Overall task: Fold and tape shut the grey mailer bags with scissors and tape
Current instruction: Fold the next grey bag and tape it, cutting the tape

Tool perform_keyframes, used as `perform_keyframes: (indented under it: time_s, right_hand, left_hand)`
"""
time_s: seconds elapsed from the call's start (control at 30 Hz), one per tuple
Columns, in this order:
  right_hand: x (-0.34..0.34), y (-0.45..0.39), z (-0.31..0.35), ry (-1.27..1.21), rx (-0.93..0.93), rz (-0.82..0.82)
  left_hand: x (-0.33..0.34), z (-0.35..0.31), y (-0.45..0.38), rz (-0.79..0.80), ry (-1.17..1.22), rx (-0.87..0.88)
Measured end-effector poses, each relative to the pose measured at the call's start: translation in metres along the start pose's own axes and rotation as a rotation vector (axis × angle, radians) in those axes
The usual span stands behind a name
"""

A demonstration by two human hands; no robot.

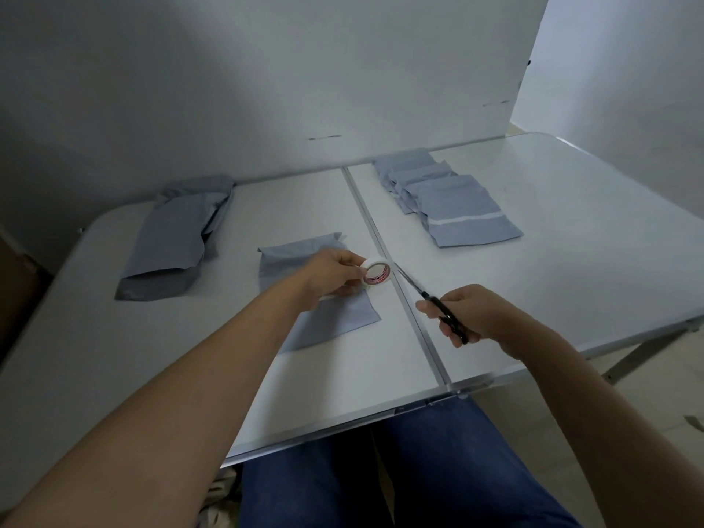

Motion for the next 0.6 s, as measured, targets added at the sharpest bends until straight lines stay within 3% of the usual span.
perform_keyframes:
  time_s: [0.27, 0.6]
  right_hand:
    - [0.015, 0.01, -0.012, 0.012, 0.015, 0.124]
    - [0.037, -0.001, -0.002, -0.086, -0.001, 0.126]
  left_hand:
    - [0.002, -0.005, 0.003, 0.002, 0.047, -0.031]
    - [-0.001, 0.008, 0.005, 0.0, 0.245, -0.015]
Point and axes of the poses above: each hand's wrist, its own y-axis away from the middle knuckle, its own x-axis out of the palm, z = x × y, the point moved 1 cm from there along -y, towards the middle knuckle, and after that the axes turned 11 degrees about -y, right-handed, at the moved point
